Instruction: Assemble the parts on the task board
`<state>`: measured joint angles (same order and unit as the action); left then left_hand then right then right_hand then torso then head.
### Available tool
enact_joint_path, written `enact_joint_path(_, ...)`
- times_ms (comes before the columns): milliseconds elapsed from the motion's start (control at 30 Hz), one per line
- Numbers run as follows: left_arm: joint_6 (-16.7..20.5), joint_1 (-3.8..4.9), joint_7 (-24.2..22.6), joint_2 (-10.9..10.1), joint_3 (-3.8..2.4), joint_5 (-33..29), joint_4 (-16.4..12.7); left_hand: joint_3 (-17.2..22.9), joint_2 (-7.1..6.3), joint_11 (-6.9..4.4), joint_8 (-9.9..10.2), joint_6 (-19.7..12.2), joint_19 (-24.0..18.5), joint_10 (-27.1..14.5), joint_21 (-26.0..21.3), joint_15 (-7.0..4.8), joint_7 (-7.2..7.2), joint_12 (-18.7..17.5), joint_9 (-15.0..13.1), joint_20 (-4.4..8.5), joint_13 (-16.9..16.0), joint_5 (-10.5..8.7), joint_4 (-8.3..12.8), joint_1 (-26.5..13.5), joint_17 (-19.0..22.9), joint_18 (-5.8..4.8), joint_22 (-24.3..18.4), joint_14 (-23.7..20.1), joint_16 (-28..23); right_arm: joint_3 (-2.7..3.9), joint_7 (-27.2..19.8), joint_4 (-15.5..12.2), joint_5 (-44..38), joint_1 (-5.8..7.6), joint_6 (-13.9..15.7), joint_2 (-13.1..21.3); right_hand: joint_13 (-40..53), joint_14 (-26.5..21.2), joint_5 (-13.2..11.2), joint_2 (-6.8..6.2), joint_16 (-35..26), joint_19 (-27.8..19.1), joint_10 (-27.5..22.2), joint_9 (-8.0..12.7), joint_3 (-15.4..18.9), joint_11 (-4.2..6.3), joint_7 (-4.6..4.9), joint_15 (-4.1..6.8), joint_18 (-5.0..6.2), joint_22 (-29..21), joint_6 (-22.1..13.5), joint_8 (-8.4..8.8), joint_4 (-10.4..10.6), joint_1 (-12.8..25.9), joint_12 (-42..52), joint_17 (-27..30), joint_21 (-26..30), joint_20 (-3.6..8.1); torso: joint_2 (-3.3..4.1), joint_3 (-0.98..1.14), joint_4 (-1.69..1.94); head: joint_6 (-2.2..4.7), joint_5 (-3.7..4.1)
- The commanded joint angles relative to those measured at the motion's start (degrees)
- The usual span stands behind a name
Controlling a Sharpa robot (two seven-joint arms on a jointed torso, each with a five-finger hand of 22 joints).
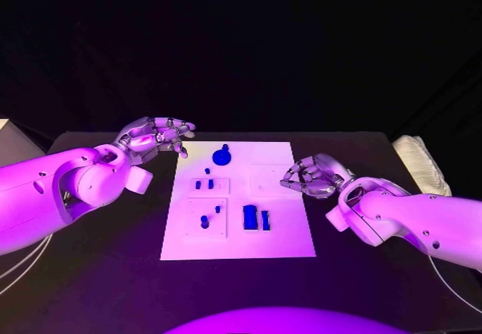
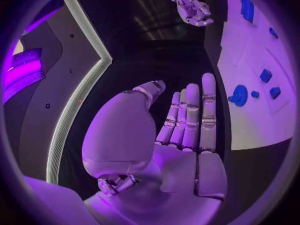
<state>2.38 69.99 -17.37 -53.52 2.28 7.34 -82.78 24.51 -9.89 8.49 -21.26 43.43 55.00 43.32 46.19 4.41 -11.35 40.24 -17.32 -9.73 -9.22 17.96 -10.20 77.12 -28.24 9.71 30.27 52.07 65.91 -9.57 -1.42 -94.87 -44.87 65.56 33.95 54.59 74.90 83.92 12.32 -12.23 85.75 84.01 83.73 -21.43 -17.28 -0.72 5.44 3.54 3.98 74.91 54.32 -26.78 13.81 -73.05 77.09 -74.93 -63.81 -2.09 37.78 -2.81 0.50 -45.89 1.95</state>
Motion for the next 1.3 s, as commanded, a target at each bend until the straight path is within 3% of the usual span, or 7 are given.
enact_joint_path(33, 4.2, -0.29, -5.8, 1.3, -0.04, -3.9, 1.8, -0.2, -0.28, -0.31, -0.5, 0.0, -1.0, 0.5, -1.2, -0.02, -0.04, 0.2, 0.0, -0.01, 0.1, -0.17, -0.3, 0.9, 0.6, 0.78, -0.6, -1.7, -1.4, 0.42, -12.4, 5.3, 18.0, 0.75, -2.1, -1.9, 6.7, 2.6, -0.1, 0.09, -3.9, -1.7, -4.0, 0.1, -0.8, -0.84, 0.64, -1.1, 2.12, 4.6, -1.6, 0.73, -0.9, -1.2, -7.4, -4.5, 10.5, -0.98, -1.56, -0.64, -0.26, 1.91, -0.2)
enact_joint_path(667, 5.9, -2.04, -12.5, 12.1, -0.07, -7.9, 17.9, 1.9, -0.41, 1.52, 4.2, 3.1, -5.6, 13.4, -36.3, 4.42, 2.07, -32.0, 3.5, -5.85, 5.6, -2.27, -0.9, 3.9, 15.5, 0.77, -23.8, -4.3, -47.7, 3.05, -24.5, 28.6, 30.8, 1.67, -10.6, -13.4, -64.0, -22.3, -2.7, -0.26, -75.2, -24.5, -20.9, 4.7, -15.1, -7.21, 5.42, -9.22, 6.64, -52.1, -4.9, 10.19, -7.9, -1.0, -71.2, 48.5, 60.2, -9.89, -3.14, -0.23, 0.07, 9.22, -1.72)
enact_joint_path(700, 5.6, -1.87, -9.9, 11.6, -0.04, -6.3, 17.3, -24.5, 9.89, -8.49, 21.3, -43.4, -55.0, -43.3, -46.2, -4.41, 11.35, -40.2, 17.3, 9.73, 9.2, -17.96, 10.2, -20.4, 28.2, -9.71, -30.3, -52.1, -65.9, 2.95, -20.7, 28.0, 28.1, 1.68, -6.8, -12.9, -74.9, -40.9, -12.3, 12.23, -85.8, -42.2, -40.0, 21.4, 17.3, 0.72, -5.44, -3.54, -3.98, -74.9, -54.3, 26.78, -13.8, 20.9, -77.1, 74.9, 63.8, 2.09, -3.18, -0.59, 0.1, 8.44, -1.77)
enact_joint_path(767, 6.0, -1.95, -9.9, 11.6, -0.06, -6.3, 17.1, -24.5, 9.89, -8.49, 21.3, -43.4, -55.0, -43.3, -46.2, -4.41, 11.35, -40.2, 17.3, 9.73, 9.2, -17.96, 10.2, -23.2, 28.2, -9.71, -30.3, -52.1, -65.9, 3.05, -20.8, 27.6, 28.4, 1.57, -6.6, -12.9, -74.9, -42.9, -12.3, 12.23, -85.8, -84.0, -41.9, 21.4, 17.3, 0.72, -5.44, -3.54, -3.98, -74.9, -54.3, 26.78, -13.8, 23.7, -77.1, 74.9, 63.8, 2.09, -3.36, -0.41, 0.07, 8.61, -1.78)
enact_joint_path(800, 6.4, -2.03, -10.0, 11.6, -0.09, -6.3, 16.8, -24.5, 9.89, -8.49, 21.3, -43.4, -55.0, -43.3, -46.2, -4.41, 11.35, -40.2, 17.3, 9.73, 9.2, -17.96, 10.2, -25.2, 28.2, -9.71, -30.3, -52.1, -65.9, 3.15, -20.9, 27.3, 28.6, 1.46, -6.3, -12.8, -74.9, -83.9, -12.3, 12.23, -85.8, -84.0, -43.5, 21.4, 17.3, 0.72, -5.44, -3.54, -3.98, -74.9, -54.3, 26.78, -13.8, 25.5, -77.1, 74.9, 63.8, 2.09, -3.53, -0.23, 0.04, 8.76, -1.79)
enact_joint_path(967, 10.3, -2.9, -10.2, 11.3, -0.33, -6.4, 14.2, -24.5, 9.89, -8.49, 21.3, -43.4, -55.0, -43.3, -46.2, -4.41, 11.35, -40.2, 17.3, 9.73, 9.2, -17.96, 10.2, -35.3, 28.2, -9.71, -30.3, -52.1, -65.9, 4.28, -22.2, 23.3, 31.5, 0.25, -3.4, -12.3, -74.9, -83.9, -12.3, 12.23, -85.8, -84.0, -83.7, 21.4, 17.3, 0.72, -5.44, -3.54, -3.98, -74.9, -54.3, 26.78, -13.8, 73.0, -77.1, 74.9, 63.8, 2.09, -5.41, 1.63, -0.29, 10.44, -1.89)
enact_joint_path(1300, 26.7, -6.51, -11.4, 10.0, -1.35, -6.9, 3.0, -24.5, 9.89, -8.49, 21.3, -43.4, -55.0, -43.3, -46.2, -4.41, 11.35, -40.2, 17.3, 9.73, 9.2, -17.96, 10.2, -77.1, 28.2, -9.71, -30.3, -52.1, -65.9, 8.28, -26.9, 9.4, 41.6, -4.02, 6.9, -10.5, -74.9, -83.9, -12.3, 12.23, -85.8, -84.0, -83.7, 21.4, 17.3, 0.72, -5.44, -3.54, -3.98, -74.9, -54.3, 26.78, -13.8, 73.0, -77.1, 74.9, 63.8, 2.09, -6.6, 2.81, -0.5, 11.51, -1.95)
